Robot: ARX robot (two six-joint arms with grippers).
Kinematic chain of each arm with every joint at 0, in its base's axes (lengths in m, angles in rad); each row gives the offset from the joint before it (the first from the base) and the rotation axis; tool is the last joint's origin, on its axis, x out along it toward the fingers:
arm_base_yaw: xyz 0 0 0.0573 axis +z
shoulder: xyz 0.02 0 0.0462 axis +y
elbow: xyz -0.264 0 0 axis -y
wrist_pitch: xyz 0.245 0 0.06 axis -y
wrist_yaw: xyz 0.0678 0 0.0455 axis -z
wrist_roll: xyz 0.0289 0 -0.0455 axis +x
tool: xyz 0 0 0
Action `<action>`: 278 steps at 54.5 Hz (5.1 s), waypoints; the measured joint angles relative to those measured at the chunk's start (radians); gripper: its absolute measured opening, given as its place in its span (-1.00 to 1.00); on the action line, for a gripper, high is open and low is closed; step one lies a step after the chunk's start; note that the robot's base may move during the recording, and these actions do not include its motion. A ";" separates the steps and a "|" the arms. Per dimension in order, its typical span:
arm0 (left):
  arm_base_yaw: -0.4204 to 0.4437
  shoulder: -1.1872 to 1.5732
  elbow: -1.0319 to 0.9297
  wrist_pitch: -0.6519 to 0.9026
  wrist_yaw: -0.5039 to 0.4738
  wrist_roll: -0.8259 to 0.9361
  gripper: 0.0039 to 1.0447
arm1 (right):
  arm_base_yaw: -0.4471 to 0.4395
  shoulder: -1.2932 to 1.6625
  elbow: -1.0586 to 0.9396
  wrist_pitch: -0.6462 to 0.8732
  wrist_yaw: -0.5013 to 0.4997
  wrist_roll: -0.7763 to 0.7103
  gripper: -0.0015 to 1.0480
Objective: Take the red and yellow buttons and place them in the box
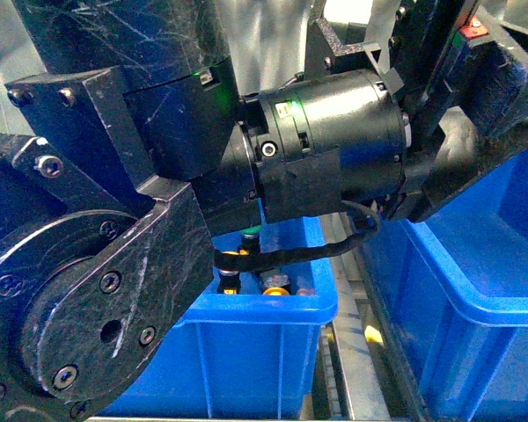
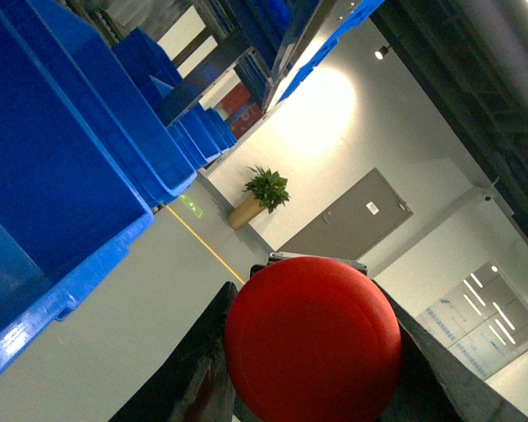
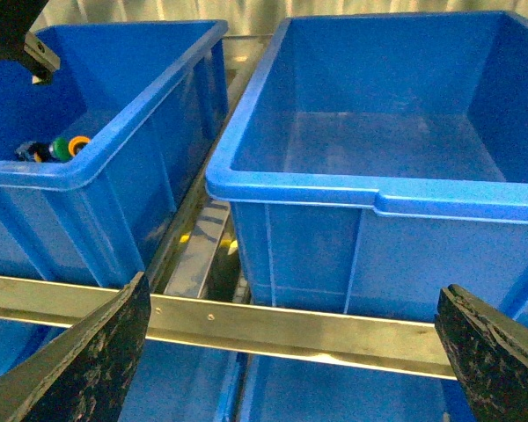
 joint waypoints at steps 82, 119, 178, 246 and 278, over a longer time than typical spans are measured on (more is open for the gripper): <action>0.103 0.040 0.201 -0.108 0.002 0.102 -0.38 | 0.045 1.153 0.960 0.142 0.157 1.466 0.87; 0.029 0.156 0.391 -0.184 -0.011 0.101 -0.38 | 0.103 1.154 0.927 0.164 0.141 1.517 0.87; -0.039 0.228 0.457 -0.245 -0.064 0.117 -0.38 | 0.023 1.127 0.898 0.179 0.089 1.527 -0.28; 0.309 -0.568 -0.357 -0.414 -0.135 0.425 0.85 | -0.001 1.142 0.764 0.368 0.195 1.150 -0.33; 0.591 -1.719 -0.949 -1.267 -0.832 1.024 -0.40 | 0.206 1.092 0.645 0.573 0.414 0.653 -0.33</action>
